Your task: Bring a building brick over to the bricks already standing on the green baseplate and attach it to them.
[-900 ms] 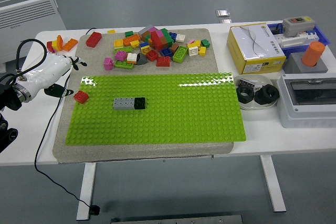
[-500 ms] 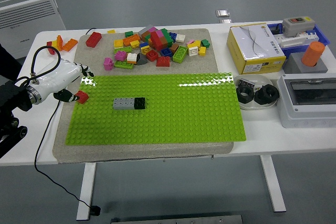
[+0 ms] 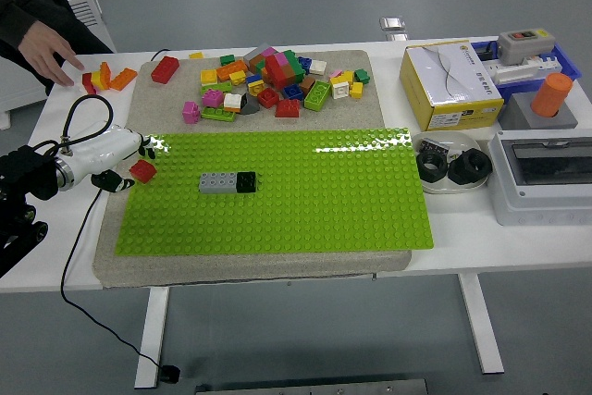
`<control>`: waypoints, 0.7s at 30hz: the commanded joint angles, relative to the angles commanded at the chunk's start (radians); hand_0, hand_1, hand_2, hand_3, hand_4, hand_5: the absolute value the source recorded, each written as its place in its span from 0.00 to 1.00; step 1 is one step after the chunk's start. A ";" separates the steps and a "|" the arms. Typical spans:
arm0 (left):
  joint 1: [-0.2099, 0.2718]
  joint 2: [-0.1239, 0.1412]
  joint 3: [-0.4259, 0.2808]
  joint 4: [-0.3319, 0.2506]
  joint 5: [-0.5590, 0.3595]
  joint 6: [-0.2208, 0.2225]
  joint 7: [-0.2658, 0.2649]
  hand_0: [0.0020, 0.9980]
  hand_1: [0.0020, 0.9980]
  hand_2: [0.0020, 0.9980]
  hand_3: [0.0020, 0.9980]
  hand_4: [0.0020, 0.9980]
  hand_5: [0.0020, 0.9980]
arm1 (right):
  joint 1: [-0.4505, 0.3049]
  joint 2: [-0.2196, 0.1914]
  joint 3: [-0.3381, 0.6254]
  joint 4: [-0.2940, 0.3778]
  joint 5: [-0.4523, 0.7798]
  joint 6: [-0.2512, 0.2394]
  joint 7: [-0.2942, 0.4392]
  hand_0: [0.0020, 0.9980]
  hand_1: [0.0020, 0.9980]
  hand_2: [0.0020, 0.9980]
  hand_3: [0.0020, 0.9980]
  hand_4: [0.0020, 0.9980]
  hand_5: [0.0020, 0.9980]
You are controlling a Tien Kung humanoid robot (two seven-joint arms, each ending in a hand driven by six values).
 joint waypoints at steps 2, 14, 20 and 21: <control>-0.001 -0.002 0.002 0.004 0.000 -0.001 -0.001 0.03 0.08 0.64 0.63 0.61 0.00 | 0.001 0.000 0.001 0.000 -0.001 0.000 0.000 0.70 0.63 0.77 0.90 0.93 1.00; 0.000 -0.020 0.008 0.037 0.005 0.000 -0.001 0.03 0.09 0.64 0.64 0.60 0.00 | 0.005 -0.002 -0.002 0.000 -0.005 0.004 -0.001 0.70 0.63 0.77 0.90 0.93 1.00; -0.002 -0.016 0.008 0.032 0.002 -0.020 0.006 0.04 0.09 0.66 0.66 0.60 0.00 | 0.005 -0.003 -0.007 0.000 0.000 0.004 -0.001 0.70 0.63 0.77 0.90 0.93 1.00; -0.003 -0.016 0.008 0.031 0.001 -0.027 0.007 0.04 0.09 0.66 0.66 0.60 0.00 | 0.005 -0.003 -0.006 0.000 -0.001 0.004 -0.001 0.70 0.63 0.77 0.90 0.93 1.00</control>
